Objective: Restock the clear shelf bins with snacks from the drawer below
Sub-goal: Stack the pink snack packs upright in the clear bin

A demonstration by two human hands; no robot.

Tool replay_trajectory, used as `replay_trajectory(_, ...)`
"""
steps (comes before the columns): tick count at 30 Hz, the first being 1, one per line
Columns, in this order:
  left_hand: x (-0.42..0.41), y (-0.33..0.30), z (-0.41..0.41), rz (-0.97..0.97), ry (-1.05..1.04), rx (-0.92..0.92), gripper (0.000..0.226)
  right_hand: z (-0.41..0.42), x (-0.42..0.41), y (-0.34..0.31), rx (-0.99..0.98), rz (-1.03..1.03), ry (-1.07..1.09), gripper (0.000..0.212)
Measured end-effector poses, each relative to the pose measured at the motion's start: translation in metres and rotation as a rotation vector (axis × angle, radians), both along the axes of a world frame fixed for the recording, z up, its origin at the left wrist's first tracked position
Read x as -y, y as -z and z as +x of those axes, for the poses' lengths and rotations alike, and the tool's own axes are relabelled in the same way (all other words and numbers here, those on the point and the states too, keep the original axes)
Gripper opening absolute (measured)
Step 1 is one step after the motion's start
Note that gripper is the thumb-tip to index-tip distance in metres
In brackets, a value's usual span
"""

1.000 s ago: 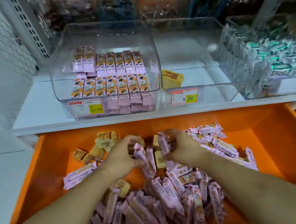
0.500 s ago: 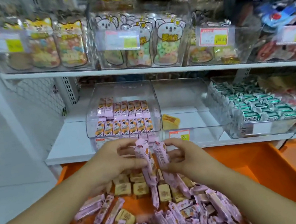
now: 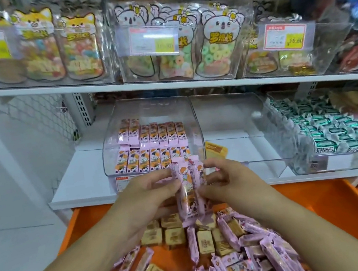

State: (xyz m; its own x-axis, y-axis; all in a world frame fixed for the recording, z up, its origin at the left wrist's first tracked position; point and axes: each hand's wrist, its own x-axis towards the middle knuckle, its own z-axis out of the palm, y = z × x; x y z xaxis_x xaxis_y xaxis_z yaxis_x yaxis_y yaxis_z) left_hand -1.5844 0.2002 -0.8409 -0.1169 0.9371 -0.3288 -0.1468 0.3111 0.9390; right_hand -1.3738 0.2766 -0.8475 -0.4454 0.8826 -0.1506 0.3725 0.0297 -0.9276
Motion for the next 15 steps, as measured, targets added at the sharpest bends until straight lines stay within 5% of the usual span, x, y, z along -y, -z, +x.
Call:
replay_trajectory(10, -0.001, -0.006, 0.007, -0.031, 0.154, -0.129, 0.036, -0.014, 0.005, 0.001, 0.057, 0.142, 0.107, 0.055)
replay_trajectory(15, 0.002, -0.005, 0.006, -0.015, 0.070, -0.158, 0.040, -0.017, 0.021, -0.006, 0.053, 0.220, 0.036, 0.054)
